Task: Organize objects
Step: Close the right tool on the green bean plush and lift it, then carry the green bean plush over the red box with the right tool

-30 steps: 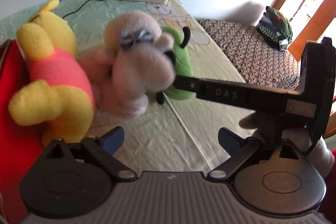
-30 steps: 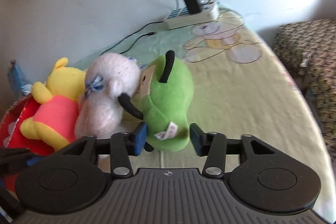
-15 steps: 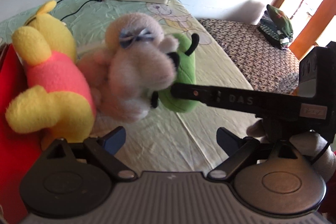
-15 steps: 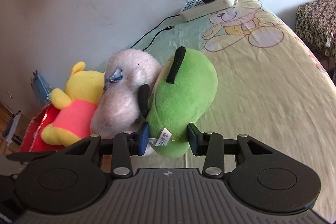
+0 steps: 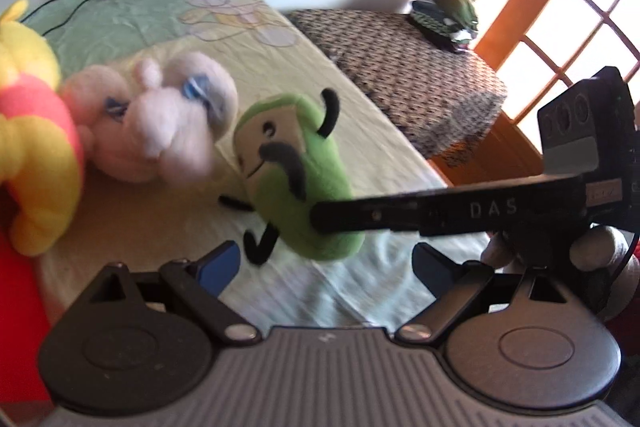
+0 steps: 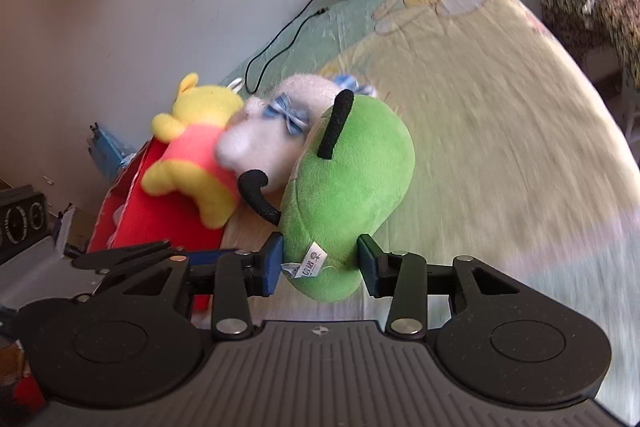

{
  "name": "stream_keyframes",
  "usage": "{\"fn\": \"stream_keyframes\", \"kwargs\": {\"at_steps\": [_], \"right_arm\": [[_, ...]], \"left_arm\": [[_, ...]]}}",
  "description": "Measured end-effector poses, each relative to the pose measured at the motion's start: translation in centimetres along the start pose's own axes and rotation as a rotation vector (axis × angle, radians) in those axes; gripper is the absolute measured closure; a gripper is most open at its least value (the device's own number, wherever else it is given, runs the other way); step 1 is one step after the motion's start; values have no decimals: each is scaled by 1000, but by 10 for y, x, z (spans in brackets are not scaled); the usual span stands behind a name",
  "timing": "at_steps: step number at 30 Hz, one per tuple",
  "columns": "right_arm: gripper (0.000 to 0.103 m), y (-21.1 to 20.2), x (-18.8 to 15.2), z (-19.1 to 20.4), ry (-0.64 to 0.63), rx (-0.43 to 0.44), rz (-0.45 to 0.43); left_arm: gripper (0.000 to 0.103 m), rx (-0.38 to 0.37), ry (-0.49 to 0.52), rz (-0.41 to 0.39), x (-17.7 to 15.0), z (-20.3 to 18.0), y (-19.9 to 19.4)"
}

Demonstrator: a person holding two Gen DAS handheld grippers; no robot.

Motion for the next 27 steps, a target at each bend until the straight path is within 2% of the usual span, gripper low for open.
{"fn": "stream_keyframes", "kwargs": {"at_steps": [4,7,10,11,16,21,23,27], "right_arm": [[54,-12,-12,0,13,7,19],[52,-22,-9,-1,28,16,-7],[42,-29,-4,0,34,30,-31],[41,-30,-3,-1,39,20,-39],[42,-23,3,-16,129,0,-50],[44,-14,-1,-33,229,-1,-27],[52,-12,-1,-35,269,37,-24],[55,-12,-2,-29,252,45,-16]], "left_arm": [[10,-17,16,-2,0,-11,4],[10,-12,24,-9,2,-15,8],[10,-19,15,-12,9,-15,13],[10,-20,9,-11,11,-14,15],[21,-28,-40,42,15,-11,35],[23,2,-44,39,17,-12,39],[25,11,-44,38,15,-12,37],[25,23,-39,28,13,-16,30]]}}
Point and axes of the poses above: each gripper's, at about its wrist camera, not at the fingertips, and y roughly the way its jaws point, z to its left, x to its top, the point moved 7 cm from there along y, roughly the way its jaws point, and after that the axes turned 3 degrees about x, right-handed, at the moved point
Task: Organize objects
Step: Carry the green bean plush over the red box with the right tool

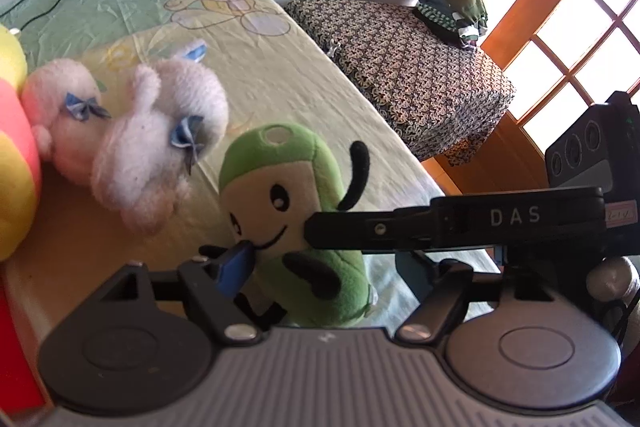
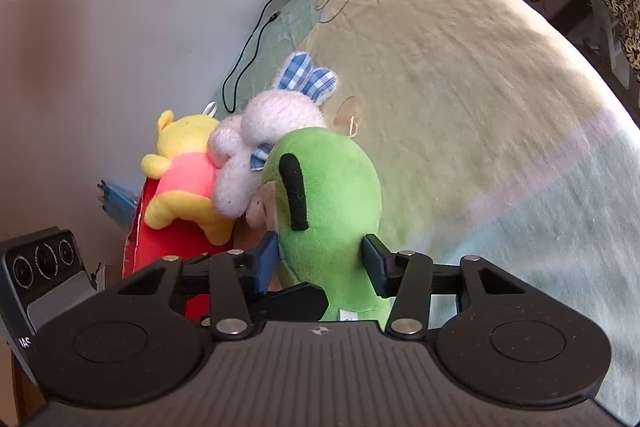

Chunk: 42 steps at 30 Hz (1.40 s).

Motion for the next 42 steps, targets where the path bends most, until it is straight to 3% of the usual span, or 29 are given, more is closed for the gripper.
{"fn": "stream_keyframes", "kwargs": {"at_steps": [9,17,26,35,42], "right_arm": [[55,-14,-11,30,-129,52,-15],[55,-9,-13,73,-241,156,-31],[55,21,-23,134,-353,240,0],[55,52,-41,209,-427,297,-51],[55,99,-66,258,-430,303,-64]], "left_arm": [[25,53,36,-74,-4,-10,-39],[25,163,15,-186,-4,2,-87],[25,234,-53,-307,-12,40,-147],[25,264,-43,-417,-23,92,-223],[25,268,-68,-433,-42,154,-262]]}}
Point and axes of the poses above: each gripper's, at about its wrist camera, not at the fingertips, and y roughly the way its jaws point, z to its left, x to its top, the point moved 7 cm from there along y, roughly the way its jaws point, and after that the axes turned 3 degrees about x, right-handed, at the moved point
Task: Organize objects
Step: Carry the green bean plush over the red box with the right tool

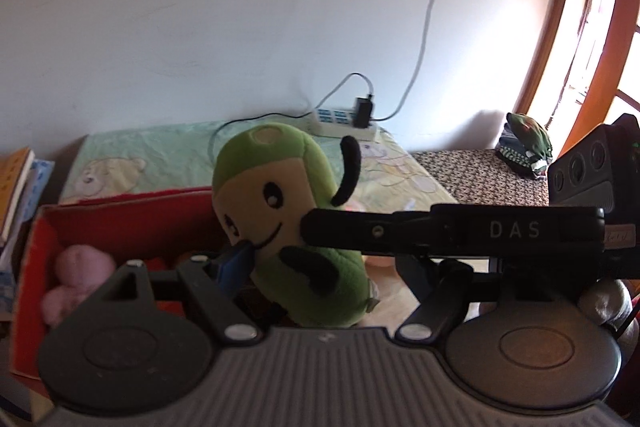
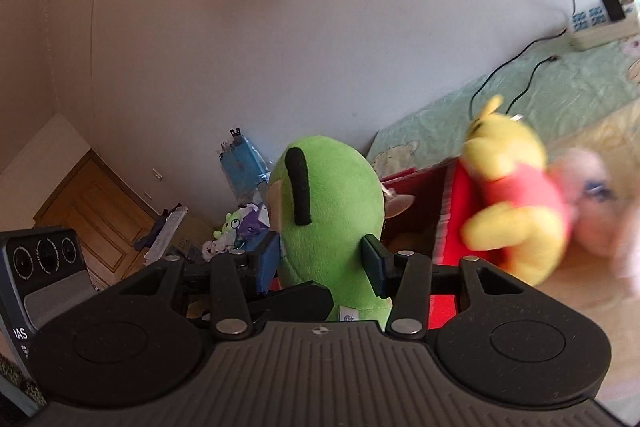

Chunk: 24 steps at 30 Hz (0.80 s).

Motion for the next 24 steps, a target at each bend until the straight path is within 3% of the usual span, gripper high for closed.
{"fn": "stream_keyframes", "kwargs": {"at_steps": [13,24], "right_arm": [[55,102,-32,19,140,-83,66],[54,143,-46,12,183,-221,147]], "left_arm": [[25,5,-73,93,-21,112,6],[27,0,-132,176,-41,150,36]]}}
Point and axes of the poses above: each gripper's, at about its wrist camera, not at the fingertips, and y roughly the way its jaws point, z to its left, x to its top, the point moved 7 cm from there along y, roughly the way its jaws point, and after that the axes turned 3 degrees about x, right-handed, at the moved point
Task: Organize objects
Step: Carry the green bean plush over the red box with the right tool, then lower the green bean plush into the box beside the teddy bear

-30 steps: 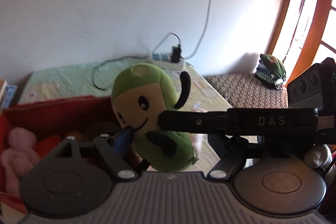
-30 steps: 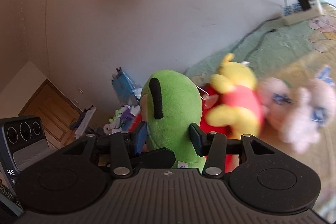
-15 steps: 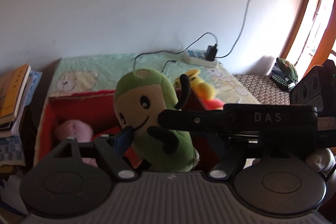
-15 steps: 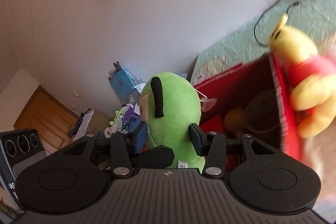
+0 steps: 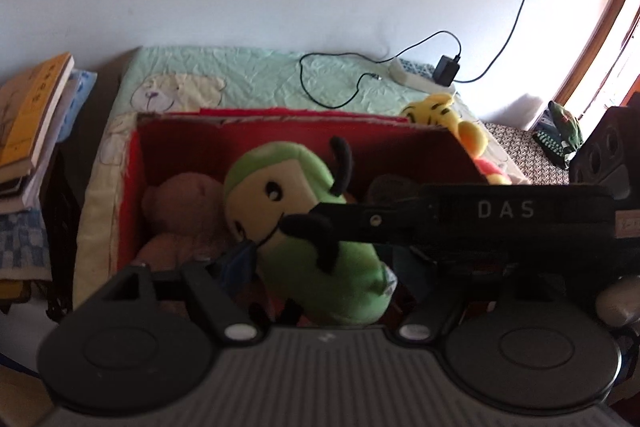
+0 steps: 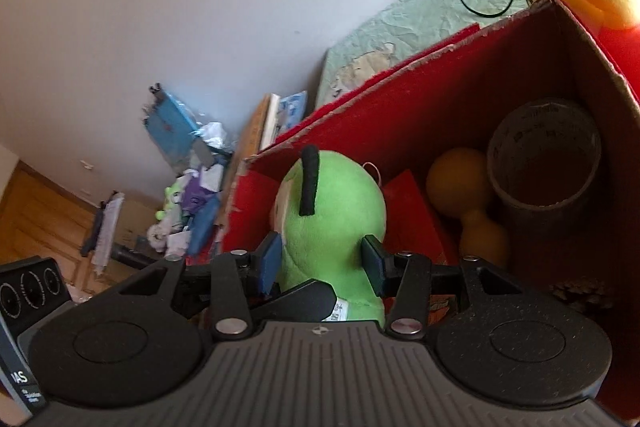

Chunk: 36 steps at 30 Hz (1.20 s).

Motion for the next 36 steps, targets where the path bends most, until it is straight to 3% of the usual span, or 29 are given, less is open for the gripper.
{"fn": "stream_keyframes", "kwargs": {"at_steps": [11,19,29,36], "right_arm": [[54,-8,-5,-8,-20,-66,29],[62,-5,-12,-15,14,-60,64],[63,3,-10,-16,-25,-73,57],[60,8,-8,-22,-9,-53,59]], "left_arm": [[21,45,26,68,-10,9,13],[20,93,35,108,-14,11,21],[18,158,86,120,-12,5,29],[16,173,67,132,-11,7,31]]}}
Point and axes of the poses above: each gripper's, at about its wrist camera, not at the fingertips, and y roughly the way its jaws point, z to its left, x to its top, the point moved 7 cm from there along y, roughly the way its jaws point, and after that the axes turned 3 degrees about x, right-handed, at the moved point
